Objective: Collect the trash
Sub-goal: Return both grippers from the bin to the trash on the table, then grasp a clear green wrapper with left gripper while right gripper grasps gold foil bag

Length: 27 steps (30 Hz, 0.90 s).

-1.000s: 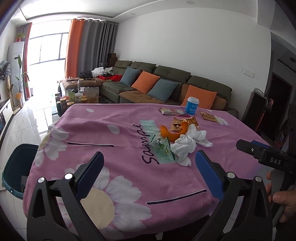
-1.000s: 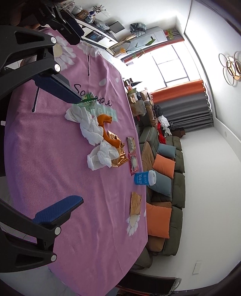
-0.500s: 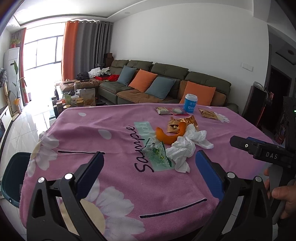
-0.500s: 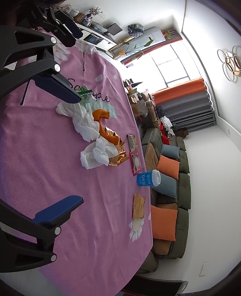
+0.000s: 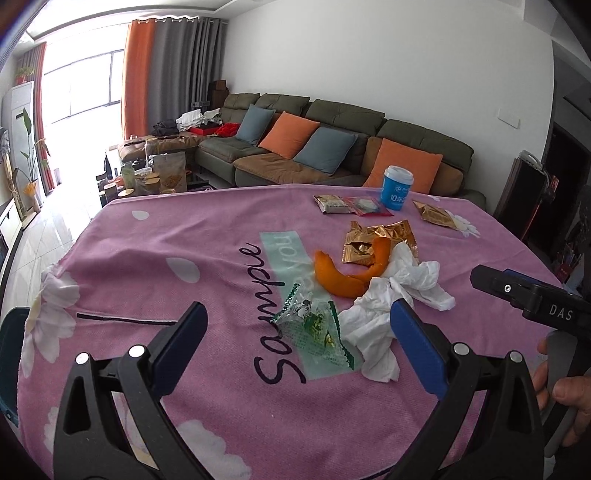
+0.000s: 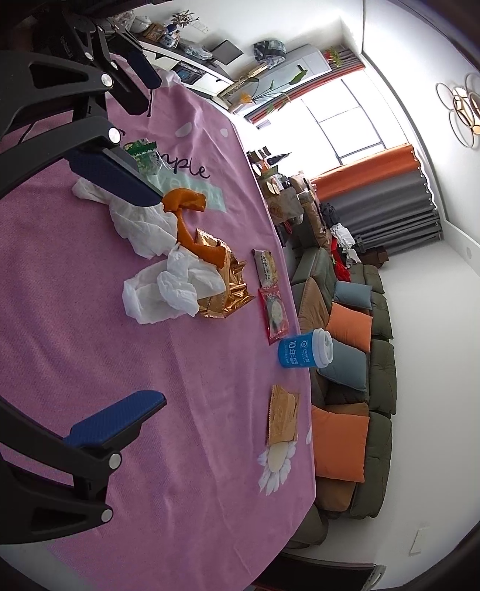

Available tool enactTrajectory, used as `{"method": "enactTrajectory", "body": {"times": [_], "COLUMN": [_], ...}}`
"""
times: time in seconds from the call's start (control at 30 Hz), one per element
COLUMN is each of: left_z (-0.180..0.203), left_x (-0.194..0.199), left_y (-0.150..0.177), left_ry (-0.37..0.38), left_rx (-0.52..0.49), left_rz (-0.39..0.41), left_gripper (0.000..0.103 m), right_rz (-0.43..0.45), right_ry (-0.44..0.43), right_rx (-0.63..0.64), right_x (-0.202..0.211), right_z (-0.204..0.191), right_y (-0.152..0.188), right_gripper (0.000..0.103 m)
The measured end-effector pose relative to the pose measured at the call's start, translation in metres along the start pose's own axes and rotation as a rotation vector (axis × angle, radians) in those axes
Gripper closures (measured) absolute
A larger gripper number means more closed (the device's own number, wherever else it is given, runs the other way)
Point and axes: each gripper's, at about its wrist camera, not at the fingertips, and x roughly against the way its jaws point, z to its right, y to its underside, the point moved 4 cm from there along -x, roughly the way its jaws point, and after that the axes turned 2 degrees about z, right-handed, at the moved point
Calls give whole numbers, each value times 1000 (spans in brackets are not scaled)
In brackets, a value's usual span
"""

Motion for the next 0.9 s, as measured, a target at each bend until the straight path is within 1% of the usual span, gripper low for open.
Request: {"method": "enactTrajectory", "body": {"times": [0.2,0.43,0.6,0.7,0.77,0.83,0.9], "left_z": [3,-3,-5,-5,-3,-3,-1], "left_x": [-27,-52,-65,-72,-77,-79,-81], "left_y": [-1,0,3,4,6,9,11], "left_ry": [-7,-37,-22,-7,-6,6,9], "left_rx": [-1,13,39,45,44,45,39], "left_rz": [-53,-103,-141,-164,-180,-191,-197], "left_gripper": [6,6,6,16,26,31,34], "right_rz": [-6,-22,-34,-41,-46,-50,-55], "right_ry": [4,-9,-20,-23,-21,-23,-22], "right_rx": [13,19,22,19,18,16,15], "right_x": [-17,-41,-51,-55,-58,-61,-64], "right_z": [2,3,2,2,3,4,5], "right_y": [-17,-33,-37,-37,-37,-38,-39], "right_gripper": [7,7,7,7,7,7,7]}}
